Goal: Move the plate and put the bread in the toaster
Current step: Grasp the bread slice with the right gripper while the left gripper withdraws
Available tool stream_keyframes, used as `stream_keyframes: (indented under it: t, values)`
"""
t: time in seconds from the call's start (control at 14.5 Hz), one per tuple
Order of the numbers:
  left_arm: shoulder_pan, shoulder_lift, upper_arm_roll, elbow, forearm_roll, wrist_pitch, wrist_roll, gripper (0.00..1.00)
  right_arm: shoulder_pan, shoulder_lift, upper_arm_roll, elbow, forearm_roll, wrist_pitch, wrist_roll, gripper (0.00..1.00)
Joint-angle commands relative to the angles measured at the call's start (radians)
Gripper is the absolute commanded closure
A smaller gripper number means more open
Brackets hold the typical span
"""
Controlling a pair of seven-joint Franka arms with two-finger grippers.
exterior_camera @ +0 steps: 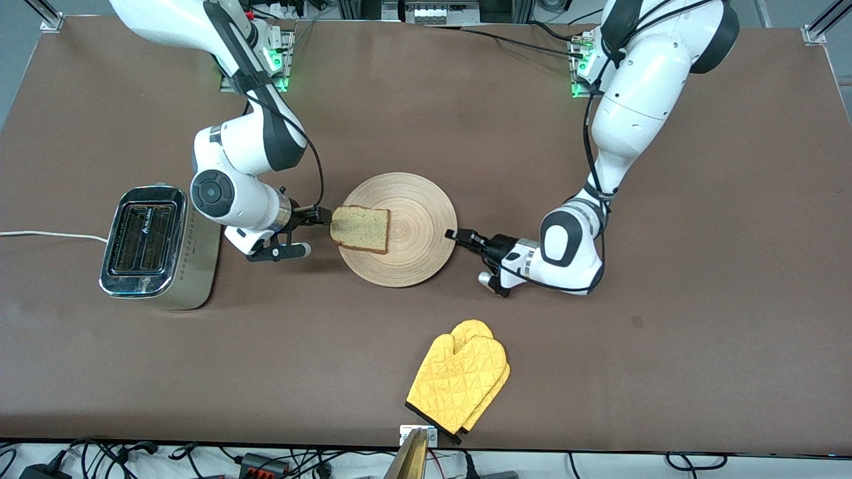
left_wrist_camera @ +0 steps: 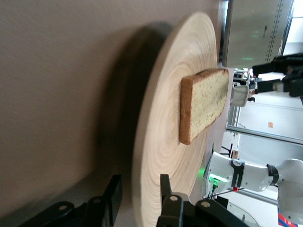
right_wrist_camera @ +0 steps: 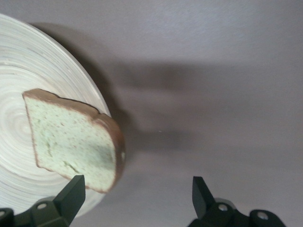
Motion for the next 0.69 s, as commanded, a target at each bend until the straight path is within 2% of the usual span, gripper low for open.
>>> stream_keyframes:
  t: [0.0,0.21,0.48,0.62]
  values:
    - [0.054,-0.021,0.015,0.011,0.028,-0.016,0.015,0.57,0.009,0.031,0.000,-0.007,0.083,0.043,0.012,0.00]
    - [0.142,-0.041,0.014,0.048,0.129,-0.025,0.012,0.53,0.020,0.063,0.000,0.001,0.129,0.047,0.012,0.01]
    - [0.245,-0.063,0.016,0.065,0.227,-0.179,0.004,0.52,0.034,0.094,0.000,0.002,0.163,0.078,0.012,0.11]
    - [0.277,-0.071,0.016,0.147,0.353,-0.221,-0.049,0.52,0.035,0.106,0.000,0.005,0.163,0.080,0.012,0.16]
